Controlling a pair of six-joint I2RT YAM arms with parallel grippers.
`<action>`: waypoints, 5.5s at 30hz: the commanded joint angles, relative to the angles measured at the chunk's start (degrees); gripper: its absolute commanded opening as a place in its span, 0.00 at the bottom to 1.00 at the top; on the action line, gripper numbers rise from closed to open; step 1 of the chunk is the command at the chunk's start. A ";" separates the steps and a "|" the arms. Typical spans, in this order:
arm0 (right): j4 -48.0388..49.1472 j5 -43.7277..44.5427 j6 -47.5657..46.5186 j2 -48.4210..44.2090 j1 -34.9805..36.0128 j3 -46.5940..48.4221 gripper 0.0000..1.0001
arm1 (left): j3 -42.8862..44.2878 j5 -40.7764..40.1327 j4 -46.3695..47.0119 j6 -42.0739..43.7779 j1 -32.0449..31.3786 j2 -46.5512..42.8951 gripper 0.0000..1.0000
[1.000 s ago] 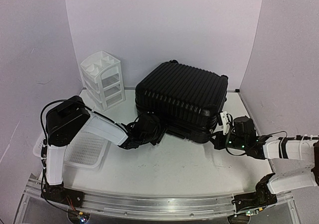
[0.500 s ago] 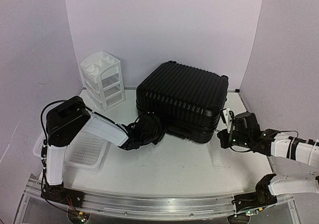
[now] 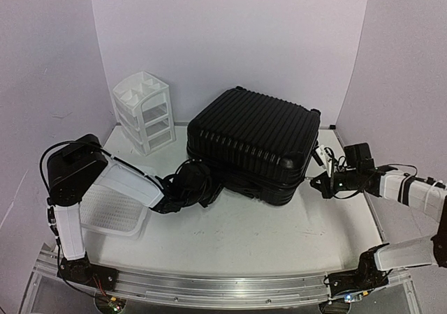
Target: Open, take out, and arrange the luggage
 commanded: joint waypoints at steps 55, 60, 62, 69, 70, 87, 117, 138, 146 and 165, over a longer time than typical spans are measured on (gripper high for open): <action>60.36 -31.49 13.84 20.61 -11.28 -3.44 0.00 | -1.19 6.52 -20.43 71.09 -4.52 -30.87 0.74; 53.48 -28.80 13.70 13.34 -2.44 -5.81 0.00 | 11.36 1.95 -27.78 82.71 -11.00 -27.09 0.87; 52.69 -27.90 13.88 11.51 0.22 -6.91 0.00 | 17.59 0.82 -30.41 88.08 -12.39 -22.42 0.87; 50.54 -22.87 19.41 6.27 3.70 -11.78 0.00 | 40.79 -6.94 -41.38 97.80 -12.75 -4.00 0.93; 49.31 -21.24 19.46 5.69 3.70 -12.55 0.00 | 42.54 -9.65 -42.27 98.62 -12.69 -1.74 0.93; 49.36 -37.84 33.26 20.27 -16.55 -4.02 0.00 | 32.35 -23.32 -44.74 88.24 -9.02 -4.28 0.77; 90.27 -50.01 96.07 77.35 -13.58 54.60 0.07 | 30.60 -12.72 -46.19 86.94 -7.65 -8.81 0.84; -20.62 3.98 25.58 32.20 -12.49 34.23 0.98 | 23.60 -15.66 -44.98 84.47 -7.12 -20.52 0.92; -30.64 12.34 17.55 12.62 -3.01 34.12 0.98 | 14.62 -3.51 -44.89 72.73 3.19 -32.22 0.98; -23.36 -4.56 45.44 53.97 -5.92 82.98 0.79 | 6.48 16.53 -34.46 44.15 10.58 -34.08 0.99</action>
